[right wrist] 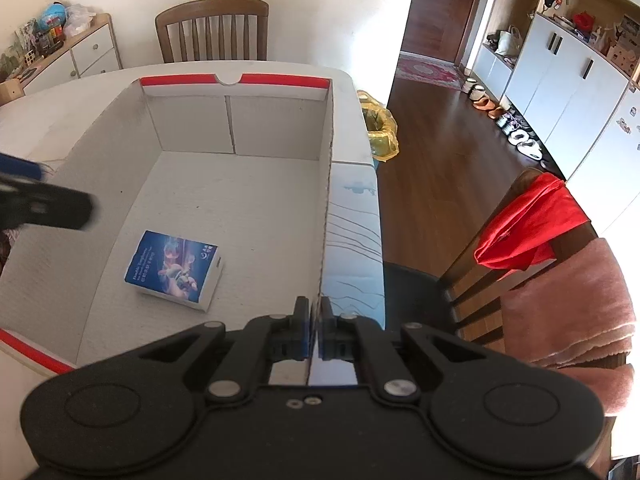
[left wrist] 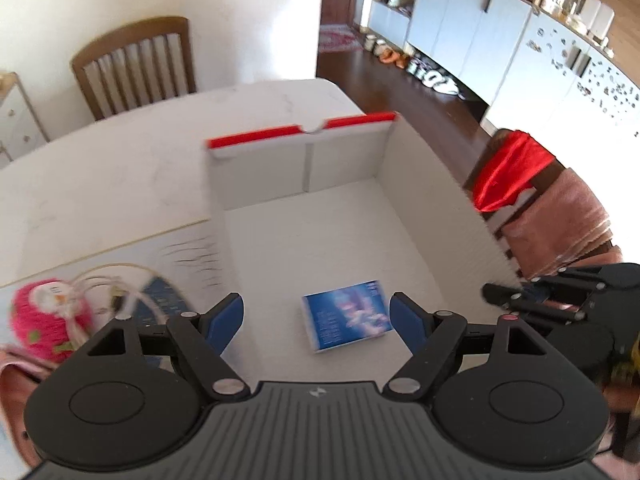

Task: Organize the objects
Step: 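Open the left gripper to drop the box, withdraw to the pile, then grasp the pink fleece garment with the left gripper and lift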

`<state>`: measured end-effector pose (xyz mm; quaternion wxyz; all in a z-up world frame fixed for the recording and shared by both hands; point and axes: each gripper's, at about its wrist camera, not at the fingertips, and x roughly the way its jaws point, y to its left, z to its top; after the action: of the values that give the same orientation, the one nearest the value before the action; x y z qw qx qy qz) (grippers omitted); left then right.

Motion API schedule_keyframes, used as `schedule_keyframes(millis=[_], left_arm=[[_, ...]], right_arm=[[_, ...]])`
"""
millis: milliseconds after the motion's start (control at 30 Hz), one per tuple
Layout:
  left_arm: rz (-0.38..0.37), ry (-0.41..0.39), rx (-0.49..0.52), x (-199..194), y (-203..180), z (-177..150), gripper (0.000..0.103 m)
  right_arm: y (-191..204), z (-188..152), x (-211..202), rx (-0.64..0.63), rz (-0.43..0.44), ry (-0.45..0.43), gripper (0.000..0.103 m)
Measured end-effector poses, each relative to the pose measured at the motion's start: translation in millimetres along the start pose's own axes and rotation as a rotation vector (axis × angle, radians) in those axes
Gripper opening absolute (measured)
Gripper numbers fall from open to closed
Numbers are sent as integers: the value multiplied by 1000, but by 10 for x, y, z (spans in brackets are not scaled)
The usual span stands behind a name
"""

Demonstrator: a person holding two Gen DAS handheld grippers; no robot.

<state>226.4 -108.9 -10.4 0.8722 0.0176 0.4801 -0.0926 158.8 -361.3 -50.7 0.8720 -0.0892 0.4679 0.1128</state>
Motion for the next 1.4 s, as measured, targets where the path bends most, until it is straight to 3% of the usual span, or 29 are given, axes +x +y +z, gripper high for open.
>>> schedule_keyframes(millis=[267,700,867,1200,1400], left_arm=[[106,-50,-53,-341,558,-339,80],[163,-82,-260,-602,1437,-835,87],[176,-87,-327,-592,1715,-957,100],[293,-65,-396,-415,2209,-1150,103],[340,-4,-413,-164,2472,-1232,103]], right_arm=[[30,27,10,2,-22,11,4],[66,48,27,-6,-46,24,5],[81,51,35,-8,-55,25,5],[103,52,43,-18,-71,29,6],[120,60,59,-25,-81,33,7]])
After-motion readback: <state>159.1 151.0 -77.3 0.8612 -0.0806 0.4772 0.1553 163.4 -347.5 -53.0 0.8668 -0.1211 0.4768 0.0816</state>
